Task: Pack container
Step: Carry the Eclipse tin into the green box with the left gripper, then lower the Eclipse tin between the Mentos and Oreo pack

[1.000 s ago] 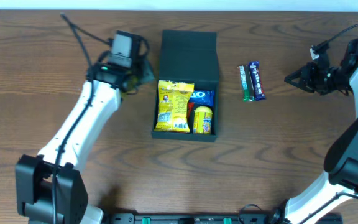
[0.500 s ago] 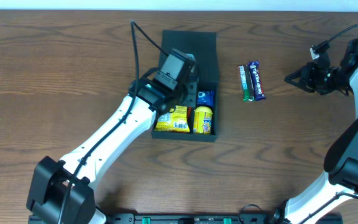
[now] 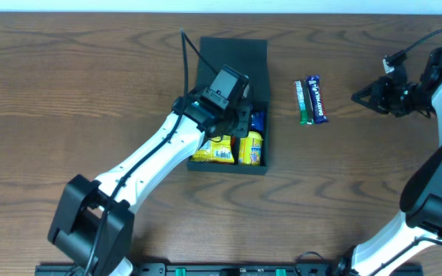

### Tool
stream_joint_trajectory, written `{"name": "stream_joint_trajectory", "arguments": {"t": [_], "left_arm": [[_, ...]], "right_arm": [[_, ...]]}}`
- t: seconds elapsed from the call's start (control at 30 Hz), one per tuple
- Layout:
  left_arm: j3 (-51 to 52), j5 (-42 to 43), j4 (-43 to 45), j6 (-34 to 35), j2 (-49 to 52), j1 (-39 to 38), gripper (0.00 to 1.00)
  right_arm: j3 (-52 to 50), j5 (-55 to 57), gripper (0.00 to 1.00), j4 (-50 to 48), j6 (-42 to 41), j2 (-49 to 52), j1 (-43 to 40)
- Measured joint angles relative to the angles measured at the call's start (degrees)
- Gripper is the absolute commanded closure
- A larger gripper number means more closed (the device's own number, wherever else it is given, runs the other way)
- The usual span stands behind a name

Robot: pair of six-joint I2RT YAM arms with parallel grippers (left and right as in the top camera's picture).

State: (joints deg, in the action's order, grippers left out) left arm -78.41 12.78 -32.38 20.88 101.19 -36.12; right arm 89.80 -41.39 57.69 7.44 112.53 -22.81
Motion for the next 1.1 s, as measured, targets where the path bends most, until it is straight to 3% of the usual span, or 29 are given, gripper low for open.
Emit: {"name": "stream_joint_trajectory", "arguments": {"t": [0.23,0.9,0.93,0.97,1.0,1.1], "left_arm": [[-0.1,1.0,-3.4,-0.4,0.8,-0.9,0.94],[-0.1,5.6,-0.9,1.2,2.6,-1.8,0.94],[-0.1,5.9,-0.9,1.3,2.6,-1.8,0.82],[-0.1,6.2,-0.8,1.6,2.6,-1.8,0.51],[-0.1,6.3,-0.8,1.8,2.6,-1.8,0.02],[-0.1,6.6,-0.9,2.7,2.6,-1.8,0.05]], "right_arm": [[0.0,0.0,0.91,-0.4,0.0,0.0,0.0],[0.0,0.0,0.87,-0.5,0.0,0.0,0.0],[0.0,0.0,0.87,-0.5,0.0,0.0,0.0],[0.0,0.0,0.86,-0.5,0.0,0.0,0.0],[0.0,0.0,0.87,-0.5,0.0,0.0,0.0],[0.0,0.0,0.86,-0.5,0.0,0.0,0.0]]}}
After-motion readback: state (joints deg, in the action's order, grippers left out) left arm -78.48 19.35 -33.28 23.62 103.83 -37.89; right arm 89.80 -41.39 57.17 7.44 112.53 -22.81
